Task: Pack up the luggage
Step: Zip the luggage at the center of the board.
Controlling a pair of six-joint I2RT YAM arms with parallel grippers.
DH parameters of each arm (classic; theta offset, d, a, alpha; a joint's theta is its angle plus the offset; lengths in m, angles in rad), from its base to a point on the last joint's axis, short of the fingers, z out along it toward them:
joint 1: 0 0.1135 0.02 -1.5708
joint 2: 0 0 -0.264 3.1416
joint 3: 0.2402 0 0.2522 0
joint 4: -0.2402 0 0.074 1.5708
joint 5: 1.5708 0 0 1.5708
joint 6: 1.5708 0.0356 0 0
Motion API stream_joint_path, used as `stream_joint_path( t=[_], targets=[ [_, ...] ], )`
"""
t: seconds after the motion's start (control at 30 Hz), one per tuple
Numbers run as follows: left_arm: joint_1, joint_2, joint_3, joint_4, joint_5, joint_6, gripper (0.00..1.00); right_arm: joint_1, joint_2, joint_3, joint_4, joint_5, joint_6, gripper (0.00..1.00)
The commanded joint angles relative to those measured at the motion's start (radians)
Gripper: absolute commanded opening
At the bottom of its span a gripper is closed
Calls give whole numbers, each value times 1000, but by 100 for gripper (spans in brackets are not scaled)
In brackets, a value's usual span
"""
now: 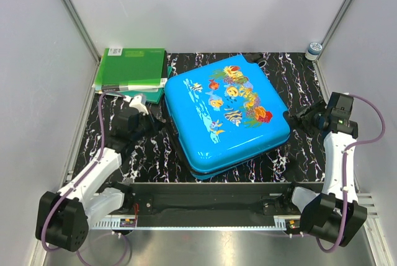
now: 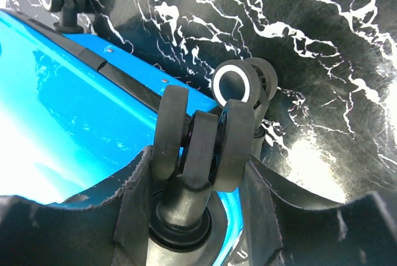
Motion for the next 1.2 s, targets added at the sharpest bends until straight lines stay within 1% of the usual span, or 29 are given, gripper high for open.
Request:
stream_joint_path(
  t=[0.0, 0.17, 0.3, 0.47, 0.77, 1.0, 1.17],
  targets=[
    [95, 6, 40, 75, -227, 61, 0, -4, -7, 42, 92, 27, -130, 0],
    [95, 6, 6, 135, -185, 71, 0, -3, 16, 49, 112, -31, -122, 0],
    [96, 46, 34, 134, -216, 68, 0, -3, 23, 68, 112, -45, -119, 0],
    [104, 102, 106, 135, -259, 79, 0, -3, 12, 62, 111, -48, -116, 0],
    [159, 209, 213, 132, -266, 104, 0, -3, 15, 58, 111, -51, -122, 0],
    [221, 339, 330, 141, -231, 131, 0, -3, 18, 57, 112, -50, -125, 0],
    [224, 396, 382, 167, -167, 140, 0, -3, 24, 55, 115, -53, -133, 0]
  ],
)
